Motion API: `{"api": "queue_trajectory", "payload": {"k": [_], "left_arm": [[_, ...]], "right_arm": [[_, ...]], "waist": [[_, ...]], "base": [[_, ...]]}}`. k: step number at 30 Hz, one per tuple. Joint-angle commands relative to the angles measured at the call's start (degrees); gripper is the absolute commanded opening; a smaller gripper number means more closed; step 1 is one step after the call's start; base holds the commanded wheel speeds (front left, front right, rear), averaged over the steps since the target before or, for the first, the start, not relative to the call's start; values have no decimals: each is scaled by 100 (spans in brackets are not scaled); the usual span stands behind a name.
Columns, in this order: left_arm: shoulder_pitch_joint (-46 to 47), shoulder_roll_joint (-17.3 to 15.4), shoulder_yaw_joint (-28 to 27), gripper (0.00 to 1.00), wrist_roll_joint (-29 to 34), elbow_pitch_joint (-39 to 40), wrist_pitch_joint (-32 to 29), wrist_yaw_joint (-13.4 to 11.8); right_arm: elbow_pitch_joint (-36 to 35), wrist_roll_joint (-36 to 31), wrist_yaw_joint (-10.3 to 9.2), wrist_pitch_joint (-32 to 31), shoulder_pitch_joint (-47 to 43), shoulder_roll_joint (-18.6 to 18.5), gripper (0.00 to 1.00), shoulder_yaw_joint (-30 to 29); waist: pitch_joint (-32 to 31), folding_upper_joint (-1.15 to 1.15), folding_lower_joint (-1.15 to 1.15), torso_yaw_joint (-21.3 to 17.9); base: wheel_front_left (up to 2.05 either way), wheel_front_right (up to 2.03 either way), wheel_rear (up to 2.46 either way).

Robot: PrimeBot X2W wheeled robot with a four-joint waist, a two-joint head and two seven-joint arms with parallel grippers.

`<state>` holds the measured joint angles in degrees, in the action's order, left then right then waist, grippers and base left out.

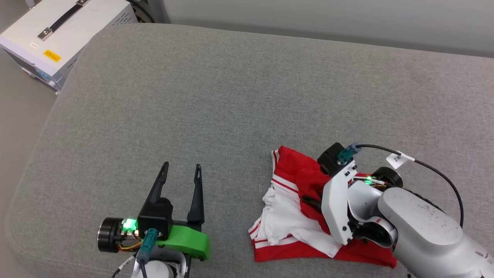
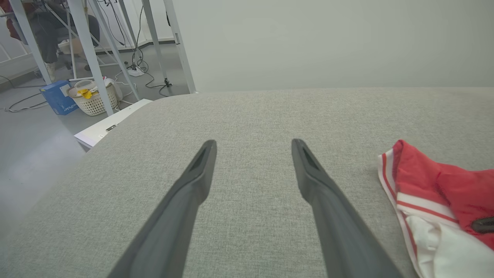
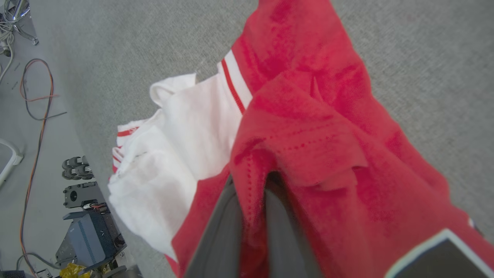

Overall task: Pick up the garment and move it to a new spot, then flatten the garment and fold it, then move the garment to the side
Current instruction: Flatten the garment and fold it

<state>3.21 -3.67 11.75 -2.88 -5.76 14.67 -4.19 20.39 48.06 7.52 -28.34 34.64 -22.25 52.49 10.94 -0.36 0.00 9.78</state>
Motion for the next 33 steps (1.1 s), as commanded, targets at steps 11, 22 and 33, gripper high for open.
{"api": "queue_trajectory", "payload": {"k": [11, 22, 33], "left_arm": [[29, 57, -3, 100, 29, -107, 33, -20], [-207, 5, -160, 100, 100, -9, 33, -7], [-386, -58, -240, 100, 133, 66, 33, 20]], "right_arm": [[147, 131, -3, 1039, 257, -134, 100, 316], [-751, -472, -3, 2487, -16, -819, 100, -1167], [-673, -2853, -3, 4084, -1311, 107, 100, -3959]], "waist": [[-186, 36, 0, -111], [-506, 36, 0, -445], [-792, 36, 0, -677]], "base": [[0, 0, 0], [0, 0, 0], [0, 0, 0]]}}
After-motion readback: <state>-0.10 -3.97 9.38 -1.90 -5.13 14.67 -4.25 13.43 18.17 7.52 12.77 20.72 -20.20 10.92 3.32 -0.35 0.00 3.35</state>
